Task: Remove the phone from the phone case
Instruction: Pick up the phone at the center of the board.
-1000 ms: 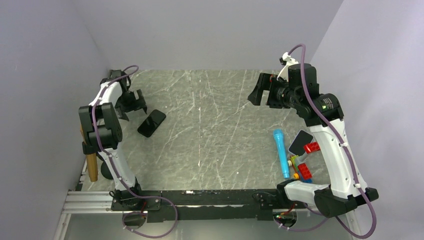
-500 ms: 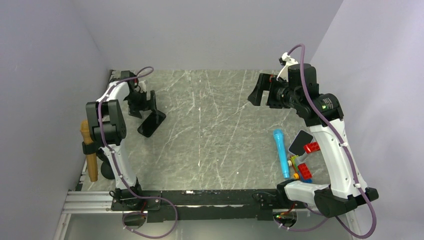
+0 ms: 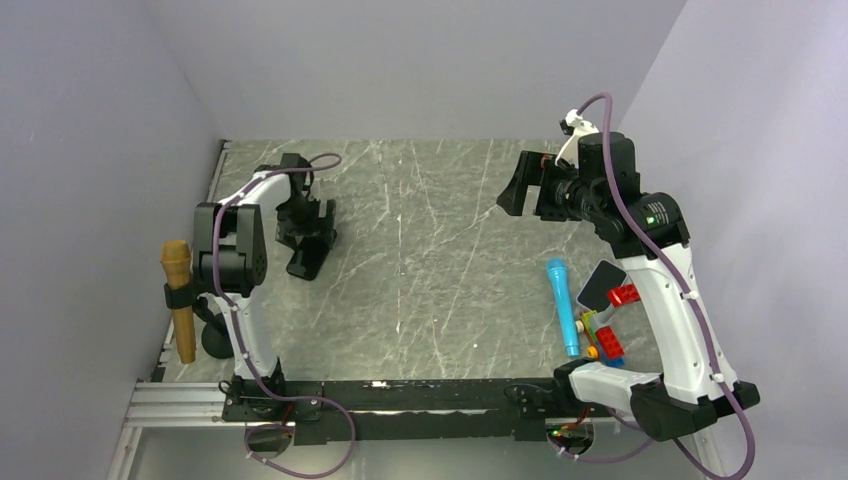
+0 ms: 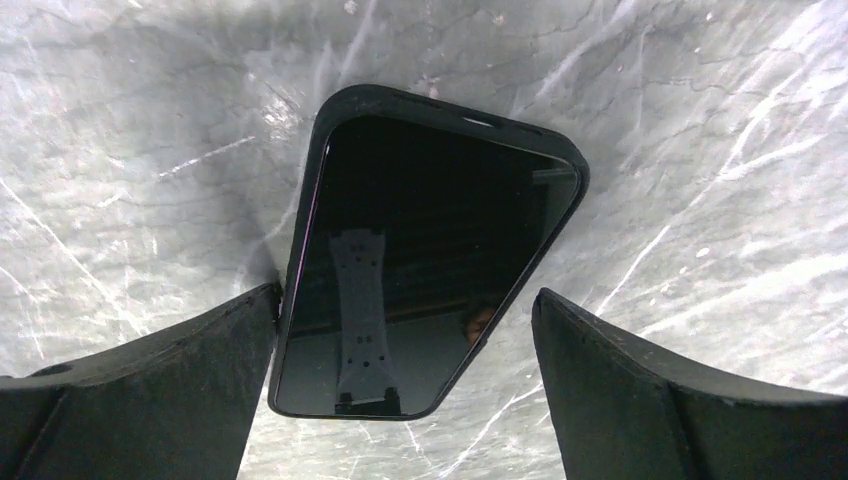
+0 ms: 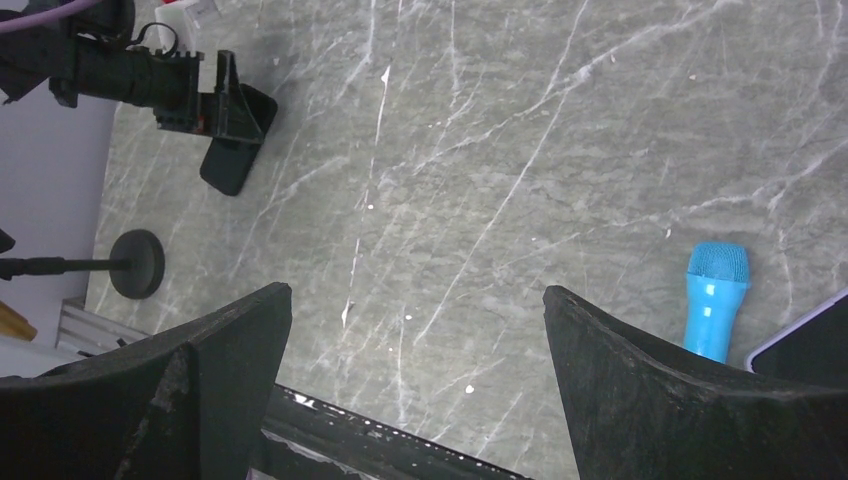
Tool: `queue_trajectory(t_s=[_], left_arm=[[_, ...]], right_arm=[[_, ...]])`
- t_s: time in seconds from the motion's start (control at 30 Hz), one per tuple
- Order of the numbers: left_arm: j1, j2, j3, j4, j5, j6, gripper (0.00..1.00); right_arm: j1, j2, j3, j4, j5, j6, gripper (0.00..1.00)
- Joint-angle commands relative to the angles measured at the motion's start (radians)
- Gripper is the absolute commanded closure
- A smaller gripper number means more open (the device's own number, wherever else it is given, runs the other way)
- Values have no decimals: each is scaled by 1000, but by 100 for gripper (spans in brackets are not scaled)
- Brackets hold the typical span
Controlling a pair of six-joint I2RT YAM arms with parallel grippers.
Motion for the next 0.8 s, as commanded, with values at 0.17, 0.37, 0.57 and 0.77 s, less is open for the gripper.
queue_trajectory(t_s=[0.17,0.37,0.57,0.77], left_arm=[[-93,49,4,-136,-199,-163,4],[-106,83,27,-172,-177,-250,26],[-109,100,41,-179,-140,-290,10],[-108,116,53,-185,-108,-262,9]], right_arm=[[2,-77,-43,32,-1,13,0],[2,-85,-53,30,10,17,0],[2,-83,-71,41,2,36,0],[2,-83,-83,49,8,40,0]])
